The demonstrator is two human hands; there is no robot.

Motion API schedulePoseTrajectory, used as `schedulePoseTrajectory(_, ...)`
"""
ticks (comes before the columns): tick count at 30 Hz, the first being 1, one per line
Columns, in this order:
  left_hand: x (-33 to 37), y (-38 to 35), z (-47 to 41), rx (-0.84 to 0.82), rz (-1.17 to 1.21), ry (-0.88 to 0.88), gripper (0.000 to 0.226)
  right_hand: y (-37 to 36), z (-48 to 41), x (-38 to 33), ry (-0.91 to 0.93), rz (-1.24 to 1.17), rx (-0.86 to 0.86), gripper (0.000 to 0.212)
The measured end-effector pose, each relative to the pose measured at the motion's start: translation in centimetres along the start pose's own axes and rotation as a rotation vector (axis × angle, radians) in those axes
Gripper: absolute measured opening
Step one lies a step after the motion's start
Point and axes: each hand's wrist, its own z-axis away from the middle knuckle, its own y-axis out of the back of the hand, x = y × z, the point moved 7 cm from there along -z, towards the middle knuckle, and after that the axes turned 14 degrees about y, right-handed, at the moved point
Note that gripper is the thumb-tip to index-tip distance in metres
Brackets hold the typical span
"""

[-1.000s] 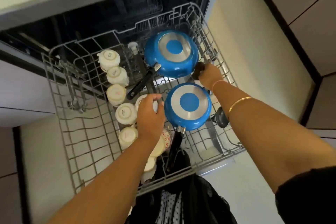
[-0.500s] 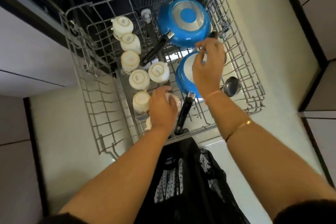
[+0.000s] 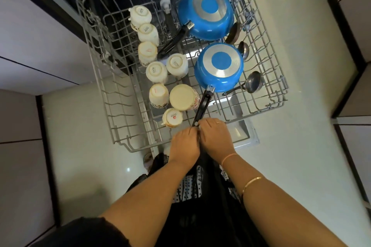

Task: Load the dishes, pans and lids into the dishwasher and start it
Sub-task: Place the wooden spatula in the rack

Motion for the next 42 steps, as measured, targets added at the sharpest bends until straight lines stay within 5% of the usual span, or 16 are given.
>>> schedulePoseTrajectory(11,-0.6,-0.7,0.1,0.037,-0.043,0.014,0.021,-0.4,0.7,-0.3,0.086,0.174,-0.012,0.024)
schedulePoseTrajectory(16,-2.4,-1.6,0.6,0.132,-0.050,0.165,0.042,-0.4,0.7,0.2,0.081,0.124,0.014,0.033)
schedulePoseTrajectory(24,-2.5,-1.2,-1.2,0.231,-0.004,0.065,0.026,-0.9,-0.7,1.3,0.134,0.116,0.052,0.031)
schedulePoseTrajectory(42,-2.9,10.4,-17.8,0.256,-0.099,-0.003,0.037,2.7,-20.4,3.8,0.193,0.145,0.100,0.034)
